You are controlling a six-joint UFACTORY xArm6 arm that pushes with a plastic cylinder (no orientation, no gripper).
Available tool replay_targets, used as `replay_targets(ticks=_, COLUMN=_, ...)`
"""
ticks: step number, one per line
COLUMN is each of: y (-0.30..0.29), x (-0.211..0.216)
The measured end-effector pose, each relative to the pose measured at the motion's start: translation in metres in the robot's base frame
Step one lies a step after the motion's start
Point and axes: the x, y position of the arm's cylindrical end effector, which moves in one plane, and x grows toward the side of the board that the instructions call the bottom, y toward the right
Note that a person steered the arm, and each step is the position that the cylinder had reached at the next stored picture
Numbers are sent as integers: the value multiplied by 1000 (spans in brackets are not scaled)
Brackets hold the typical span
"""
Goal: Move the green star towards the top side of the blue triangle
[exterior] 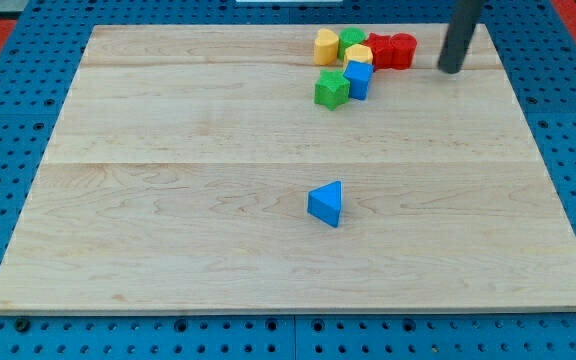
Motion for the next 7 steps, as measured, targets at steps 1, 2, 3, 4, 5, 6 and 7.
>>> replay_targets(ticks=1, y=-25, x=-48)
replay_targets(ticks=2, y=-102, x=-62)
replay_targets(ticks=3, y=-150, x=-52)
replay_targets(ticks=4, y=-172, x=-24)
replay_targets(ticks=5, y=-173, x=-1)
replay_targets(ticks=6, y=-176, x=41)
replay_targets(ticks=7, y=-180, x=79)
